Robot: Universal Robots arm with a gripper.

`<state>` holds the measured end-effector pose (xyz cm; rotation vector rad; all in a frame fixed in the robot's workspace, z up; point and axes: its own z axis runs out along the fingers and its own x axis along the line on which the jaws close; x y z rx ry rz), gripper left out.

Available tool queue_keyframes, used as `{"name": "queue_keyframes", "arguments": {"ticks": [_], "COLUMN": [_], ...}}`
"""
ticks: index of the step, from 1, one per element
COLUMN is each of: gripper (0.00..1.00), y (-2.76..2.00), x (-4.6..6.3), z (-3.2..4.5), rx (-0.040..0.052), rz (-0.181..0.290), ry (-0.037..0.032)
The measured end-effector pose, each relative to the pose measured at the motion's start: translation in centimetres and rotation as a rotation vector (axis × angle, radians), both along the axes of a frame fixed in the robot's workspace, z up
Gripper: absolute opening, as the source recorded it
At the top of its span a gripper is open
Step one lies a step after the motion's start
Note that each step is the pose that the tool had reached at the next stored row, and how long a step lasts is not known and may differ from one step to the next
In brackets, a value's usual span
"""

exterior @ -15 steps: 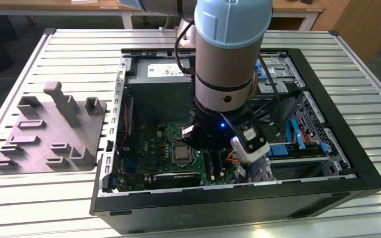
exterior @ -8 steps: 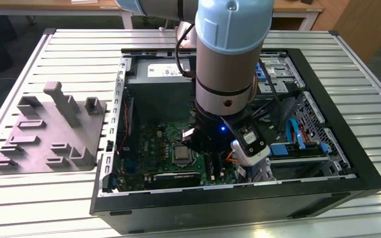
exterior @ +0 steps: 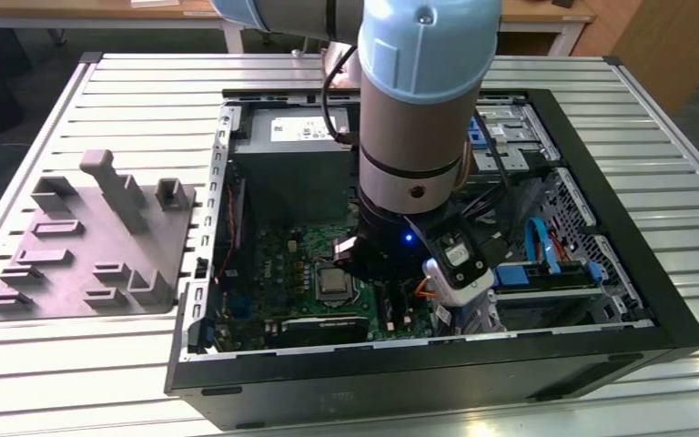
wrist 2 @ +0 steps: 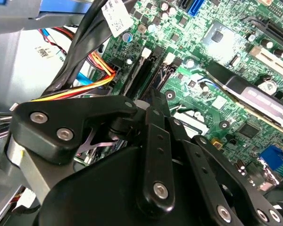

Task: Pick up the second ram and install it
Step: 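Press down the second ram until it locks into place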

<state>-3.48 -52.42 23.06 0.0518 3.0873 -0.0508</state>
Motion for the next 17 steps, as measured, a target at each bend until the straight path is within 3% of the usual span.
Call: {"name": "queue_keyframes", "arguments": {"ticks": [17], "gripper": [0.1], "y": [0.0], "x": [0.0], "z": [-0.65], "rx": [-0.0002], "rz": [0.0], "ry": [0.0001]}}
